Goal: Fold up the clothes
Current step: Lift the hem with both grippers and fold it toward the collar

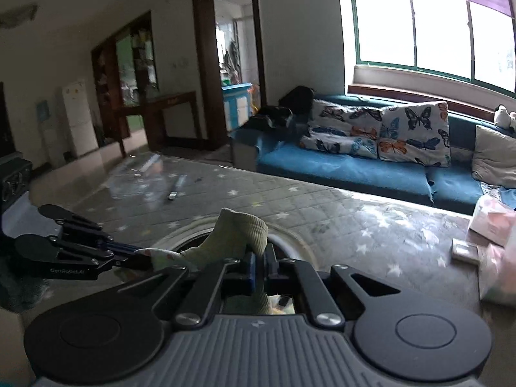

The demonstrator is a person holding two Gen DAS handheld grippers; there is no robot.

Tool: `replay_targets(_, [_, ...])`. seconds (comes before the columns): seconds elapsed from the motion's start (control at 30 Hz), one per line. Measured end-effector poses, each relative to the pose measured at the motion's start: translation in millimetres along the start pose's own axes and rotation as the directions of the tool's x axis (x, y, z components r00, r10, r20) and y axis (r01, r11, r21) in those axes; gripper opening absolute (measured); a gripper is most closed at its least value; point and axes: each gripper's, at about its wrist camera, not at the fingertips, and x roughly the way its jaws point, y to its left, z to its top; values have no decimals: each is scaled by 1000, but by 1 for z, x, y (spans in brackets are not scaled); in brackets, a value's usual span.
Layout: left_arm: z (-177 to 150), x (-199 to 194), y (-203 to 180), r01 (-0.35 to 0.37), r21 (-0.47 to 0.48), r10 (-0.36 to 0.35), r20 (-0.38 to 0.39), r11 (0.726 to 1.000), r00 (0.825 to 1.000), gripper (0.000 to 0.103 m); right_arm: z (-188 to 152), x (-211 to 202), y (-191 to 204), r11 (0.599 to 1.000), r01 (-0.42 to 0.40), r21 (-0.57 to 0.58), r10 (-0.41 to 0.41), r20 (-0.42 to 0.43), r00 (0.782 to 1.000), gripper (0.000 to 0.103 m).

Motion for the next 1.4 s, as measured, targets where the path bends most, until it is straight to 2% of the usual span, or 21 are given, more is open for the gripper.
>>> replay_targets(0.1, [5, 39, 18, -39, -27, 38, -53, 999, 998, 6, -2, 44, -15, 999, 20, 46, -18, -41, 999, 6])
replay_targets(0.13, [4, 51, 24, -51, -36, 49, -74, 998, 996, 6, -7, 54, -19, 998, 31, 61, -28, -48, 998, 14])
replay_targets(0.27, [-6, 85, 39, -93, -82, 81, -143, 992, 986, 7, -25, 87, -35, 991, 74, 110, -66, -82, 994, 19])
replay_targets(0.37, [-11, 87, 45, -100, -101, 84, -149, 990, 985, 12, -43, 80, -39, 991, 84, 100, -73, -110, 991, 28])
replay_targets(0.43, [-12, 85, 47, -106, -104, 90, -143, 989, 986, 18, -58, 70, -40, 991, 90, 96, -77, -133, 988, 32])
replay_targets(0.53, [-14, 83, 50, -116, -105, 100, -141, 988, 985, 25, -83, 60, -47, 984, 133, 117, -112, -170, 979, 32])
replay_targets(0.63, [-10, 83, 50, -142, -119, 124, -145, 983, 982, 37, -107, 52, -54, 975, 174, 141, -144, -202, 969, 32])
replay_targets(0.7, [-6, 83, 55, -165, -133, 145, -144, 977, 979, 45, -115, 45, -57, 974, 164, 158, -134, -187, 973, 32])
replay_targets(0.8, [-2, 83, 62, -245, -124, 226, -150, 962, 963, 44, -113, 39, -56, 973, 171, 153, -140, -190, 972, 32])
replay_targets(0.9, [-1, 80, 72, -287, -162, 262, -160, 944, 952, 41, -101, 38, -57, 973, 169, 160, -143, -162, 976, 32])
replay_targets(0.97, [1, 73, 68, -267, -182, 243, -141, 946, 960, 41, -92, 42, -61, 969, 169, 180, -146, -136, 980, 32])
replay_targets(1.1, [4, 69, 48, -176, -198, 156, -115, 964, 981, 41, -81, 58, -79, 942, 248, 227, -223, -128, 966, 38])
replay_targets(1.27, [8, 79, 17, -58, -197, 37, -109, 979, 993, 41, -92, 65, -96, 920, 274, 280, -237, -162, 958, 38])
replay_targets(1.3, [8, 82, 11, -43, -191, 22, -109, 981, 994, 41, -95, 66, -97, 919, 272, 284, -233, -166, 958, 36])
replay_targets(1.4, [9, 93, -2, -10, -180, -10, -114, 984, 993, 41, -101, 64, -98, 922, 253, 294, -211, -168, 963, 13])
